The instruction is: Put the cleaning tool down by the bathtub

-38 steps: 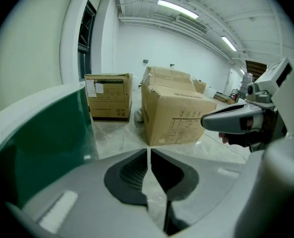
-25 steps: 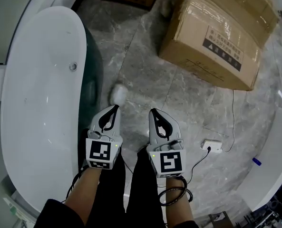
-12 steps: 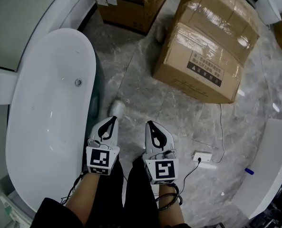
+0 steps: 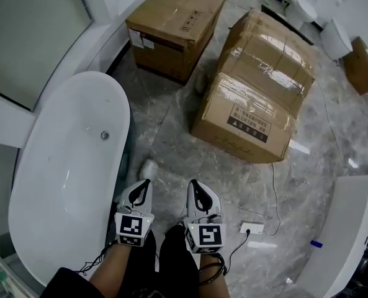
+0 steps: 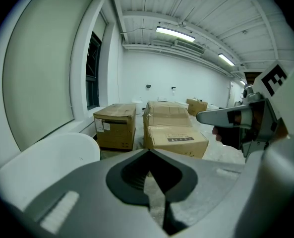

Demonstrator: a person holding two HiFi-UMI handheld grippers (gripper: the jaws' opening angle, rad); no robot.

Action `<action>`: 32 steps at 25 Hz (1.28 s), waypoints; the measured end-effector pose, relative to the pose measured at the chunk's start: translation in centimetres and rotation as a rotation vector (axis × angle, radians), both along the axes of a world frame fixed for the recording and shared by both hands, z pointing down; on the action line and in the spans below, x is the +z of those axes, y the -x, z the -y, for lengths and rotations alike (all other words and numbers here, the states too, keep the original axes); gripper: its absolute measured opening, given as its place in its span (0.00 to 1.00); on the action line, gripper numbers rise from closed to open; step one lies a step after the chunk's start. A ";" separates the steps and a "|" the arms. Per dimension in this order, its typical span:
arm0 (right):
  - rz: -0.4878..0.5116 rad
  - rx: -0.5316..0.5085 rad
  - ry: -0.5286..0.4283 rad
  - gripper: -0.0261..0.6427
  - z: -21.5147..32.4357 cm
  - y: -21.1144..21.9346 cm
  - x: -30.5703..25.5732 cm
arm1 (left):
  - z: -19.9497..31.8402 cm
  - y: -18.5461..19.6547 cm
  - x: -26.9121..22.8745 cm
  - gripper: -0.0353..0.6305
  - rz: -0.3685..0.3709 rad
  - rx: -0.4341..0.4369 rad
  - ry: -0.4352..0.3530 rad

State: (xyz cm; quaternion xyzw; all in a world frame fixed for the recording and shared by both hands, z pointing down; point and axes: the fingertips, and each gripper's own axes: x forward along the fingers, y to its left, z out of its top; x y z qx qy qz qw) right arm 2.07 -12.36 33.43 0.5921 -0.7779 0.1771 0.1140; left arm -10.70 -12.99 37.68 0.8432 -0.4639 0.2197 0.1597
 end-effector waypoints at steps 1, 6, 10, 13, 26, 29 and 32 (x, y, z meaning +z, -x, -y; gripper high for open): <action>0.004 0.003 -0.007 0.07 -0.1 -0.1 -0.6 | -0.3 -0.2 -0.4 0.05 -0.001 0.003 0.001; 0.018 0.024 -0.030 0.07 -0.9 -0.7 -3.2 | -0.5 -0.9 -3.7 0.05 0.001 0.014 -0.019; -0.002 0.014 -0.066 0.07 -1.0 -0.9 -6.4 | -0.2 -1.1 -6.1 0.05 0.007 0.023 -0.077; 0.021 -0.003 -0.100 0.07 -0.9 -0.7 -8.1 | 0.2 -1.1 -7.9 0.05 0.011 0.024 -0.091; -0.011 -0.090 -0.224 0.07 -3.2 -2.2 -14.4 | -0.5 -3.6 -15.3 0.05 -0.025 0.049 -0.208; -0.020 -0.084 -0.234 0.07 -3.9 -2.9 -15.3 | -0.9 -4.0 -16.7 0.05 -0.027 0.041 -0.230; -0.028 -0.076 -0.257 0.07 -4.4 -3.8 -16.7 | -1.3 -4.1 -18.0 0.05 -0.011 0.033 -0.273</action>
